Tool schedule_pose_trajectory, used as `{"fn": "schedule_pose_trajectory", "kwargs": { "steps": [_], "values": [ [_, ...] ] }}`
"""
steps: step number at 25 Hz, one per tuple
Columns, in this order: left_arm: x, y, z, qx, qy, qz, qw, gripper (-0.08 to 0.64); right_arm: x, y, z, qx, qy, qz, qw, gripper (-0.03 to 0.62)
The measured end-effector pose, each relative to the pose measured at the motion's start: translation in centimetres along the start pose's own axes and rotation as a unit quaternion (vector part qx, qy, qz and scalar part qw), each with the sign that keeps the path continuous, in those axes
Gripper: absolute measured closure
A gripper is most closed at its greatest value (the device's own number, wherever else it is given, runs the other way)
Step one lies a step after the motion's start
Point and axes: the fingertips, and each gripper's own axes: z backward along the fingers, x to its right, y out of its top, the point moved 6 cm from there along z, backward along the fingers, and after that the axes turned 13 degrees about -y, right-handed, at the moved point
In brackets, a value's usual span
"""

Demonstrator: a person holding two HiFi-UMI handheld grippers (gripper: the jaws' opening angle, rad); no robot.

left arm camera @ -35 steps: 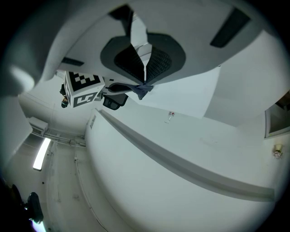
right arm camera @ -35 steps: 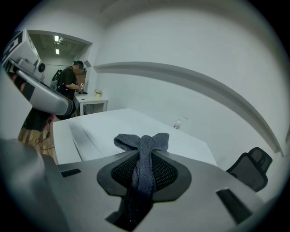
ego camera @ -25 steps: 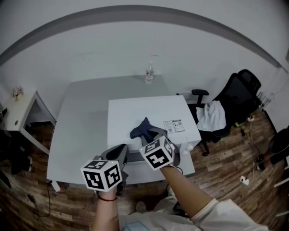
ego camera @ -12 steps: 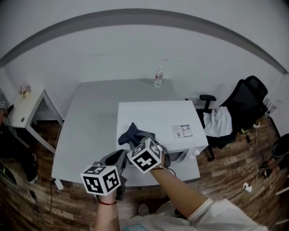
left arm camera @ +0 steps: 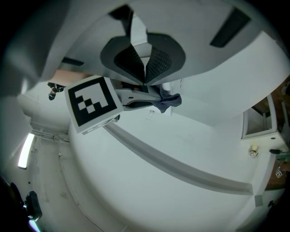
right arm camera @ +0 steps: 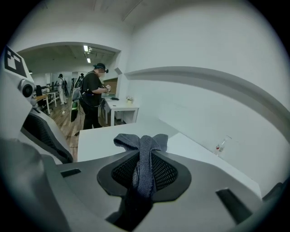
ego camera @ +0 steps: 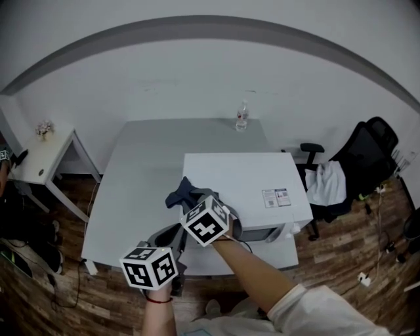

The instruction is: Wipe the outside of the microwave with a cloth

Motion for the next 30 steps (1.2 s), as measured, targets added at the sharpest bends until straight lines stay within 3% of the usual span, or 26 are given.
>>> {"fn": "schedule_pose_trajectory", "kwargs": {
  "steps": [10,25,30],
  "values": [
    [-0.7,2.1,-1.4,0.005,0.005,-0.009,0.9999,0.549,1.5,0.0,-2.2,-0.014,-0.009,0.034,0.999,0.497],
    [0.4,3.9,-5.5,-0.034,0.005,-0.042,0.9985,0.549,4.9,-2.2,-1.1,-0.019,-0.015,0.012,1.000,0.499],
    [0.8,4.6,-7.4,-0.051,0.015,-0.071,0.9960,0.549,6.9,-3.4,-0.4,-0.026,-0.023,0.000,0.999,0.499]
  ]
}}
